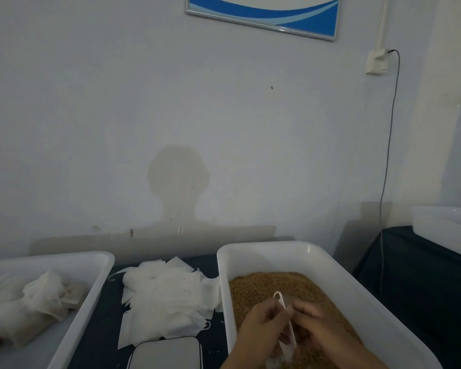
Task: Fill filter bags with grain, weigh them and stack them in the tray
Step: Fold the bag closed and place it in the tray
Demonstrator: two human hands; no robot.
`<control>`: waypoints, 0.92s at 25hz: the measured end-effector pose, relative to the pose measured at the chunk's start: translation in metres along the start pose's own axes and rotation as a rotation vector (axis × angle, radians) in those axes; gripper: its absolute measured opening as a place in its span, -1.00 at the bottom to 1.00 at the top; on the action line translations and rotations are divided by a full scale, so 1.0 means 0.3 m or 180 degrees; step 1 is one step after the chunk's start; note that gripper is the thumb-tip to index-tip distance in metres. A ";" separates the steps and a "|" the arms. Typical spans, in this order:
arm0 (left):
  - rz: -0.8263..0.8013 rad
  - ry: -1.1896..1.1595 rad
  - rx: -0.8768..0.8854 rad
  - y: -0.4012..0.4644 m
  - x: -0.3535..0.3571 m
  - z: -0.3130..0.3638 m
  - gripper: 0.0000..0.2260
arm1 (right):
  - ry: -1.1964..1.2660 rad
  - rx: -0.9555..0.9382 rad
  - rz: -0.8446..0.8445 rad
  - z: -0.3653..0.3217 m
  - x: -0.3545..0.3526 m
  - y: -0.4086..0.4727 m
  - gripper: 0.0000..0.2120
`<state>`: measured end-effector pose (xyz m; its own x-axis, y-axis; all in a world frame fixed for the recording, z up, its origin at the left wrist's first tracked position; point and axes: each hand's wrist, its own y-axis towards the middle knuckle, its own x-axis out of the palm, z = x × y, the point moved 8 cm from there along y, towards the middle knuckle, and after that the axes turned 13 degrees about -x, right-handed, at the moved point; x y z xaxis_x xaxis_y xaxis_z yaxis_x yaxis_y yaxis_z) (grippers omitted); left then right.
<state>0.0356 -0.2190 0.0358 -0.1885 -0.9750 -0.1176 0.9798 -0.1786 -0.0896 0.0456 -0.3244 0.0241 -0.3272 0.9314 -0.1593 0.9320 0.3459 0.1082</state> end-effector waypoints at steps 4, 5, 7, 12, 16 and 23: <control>-0.0073 0.0086 0.0124 -0.011 0.008 0.011 -0.76 | 0.0059 -0.0012 -0.0114 -0.015 0.013 -0.011 -0.66; -0.0065 0.0121 0.0152 -0.012 0.006 0.012 -0.76 | 0.0070 -0.0021 -0.0115 -0.016 0.012 -0.013 -0.67; -0.0065 0.0143 0.0205 -0.013 0.007 0.015 -0.75 | 0.0078 -0.0049 -0.0122 -0.021 0.014 -0.014 -0.65; -0.0114 0.0103 0.0249 -0.024 0.010 0.022 -0.69 | 0.0062 -0.0135 -0.0258 -0.013 0.019 -0.015 -0.64; 0.0215 0.0734 0.0241 -0.014 -0.001 0.003 -0.80 | 0.0224 -0.0156 -0.0314 -0.021 0.021 -0.021 -0.57; 0.0824 0.1434 0.0461 -0.036 -0.027 0.020 -0.77 | -0.1144 -0.0014 0.0132 -0.004 -0.035 -0.022 -0.91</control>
<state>0.0271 -0.2101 0.0438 0.0819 -0.8420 -0.5332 0.9911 0.0127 0.1322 0.0427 -0.3364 0.0264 -0.2126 0.8457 -0.4896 0.9425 0.3098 0.1259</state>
